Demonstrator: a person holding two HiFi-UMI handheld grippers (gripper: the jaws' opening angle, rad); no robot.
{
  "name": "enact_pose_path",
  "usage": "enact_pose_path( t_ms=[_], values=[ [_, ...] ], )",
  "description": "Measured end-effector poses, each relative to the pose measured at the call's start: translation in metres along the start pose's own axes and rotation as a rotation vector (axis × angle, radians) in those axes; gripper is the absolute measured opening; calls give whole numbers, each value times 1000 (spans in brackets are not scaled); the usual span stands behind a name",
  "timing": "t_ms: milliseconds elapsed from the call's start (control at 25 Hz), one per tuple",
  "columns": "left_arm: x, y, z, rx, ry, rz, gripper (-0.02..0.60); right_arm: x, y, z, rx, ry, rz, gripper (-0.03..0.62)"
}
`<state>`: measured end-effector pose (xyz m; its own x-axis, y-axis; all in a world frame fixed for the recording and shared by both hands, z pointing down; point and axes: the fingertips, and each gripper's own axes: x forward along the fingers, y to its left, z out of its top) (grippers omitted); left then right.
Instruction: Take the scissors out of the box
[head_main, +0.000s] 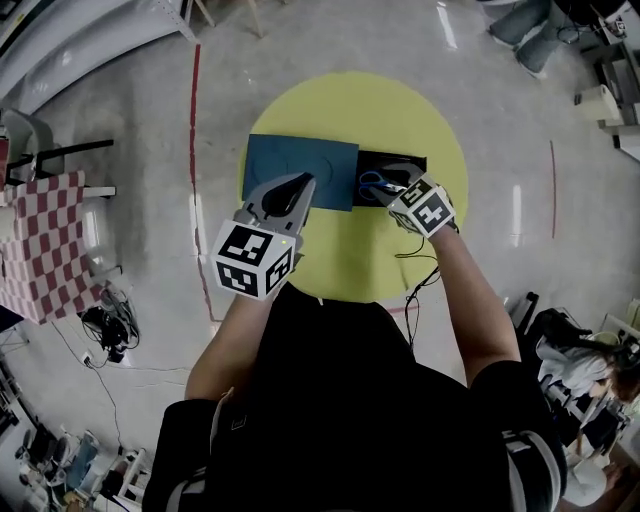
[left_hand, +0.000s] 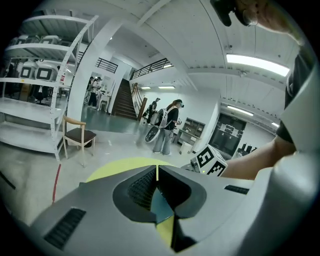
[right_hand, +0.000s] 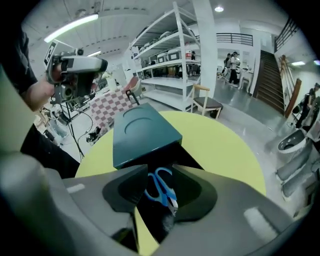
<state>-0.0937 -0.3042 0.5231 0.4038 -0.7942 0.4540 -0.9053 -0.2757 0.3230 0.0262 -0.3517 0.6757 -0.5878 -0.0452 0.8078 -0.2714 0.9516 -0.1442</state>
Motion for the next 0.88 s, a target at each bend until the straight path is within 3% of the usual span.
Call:
enact_pose_path(
  t_ms=[400,640,880],
  values=[
    [-17,21,-26,-48,11,65,18,43,11,-31,-290,238,77,161],
    [-30,25,-32,-60,9,77,18,57,13,-38,-392,325,64,143],
    [-41,29,-36,-90,-5,82,18,65,11,-39,-419,369,59,126]
  ],
)
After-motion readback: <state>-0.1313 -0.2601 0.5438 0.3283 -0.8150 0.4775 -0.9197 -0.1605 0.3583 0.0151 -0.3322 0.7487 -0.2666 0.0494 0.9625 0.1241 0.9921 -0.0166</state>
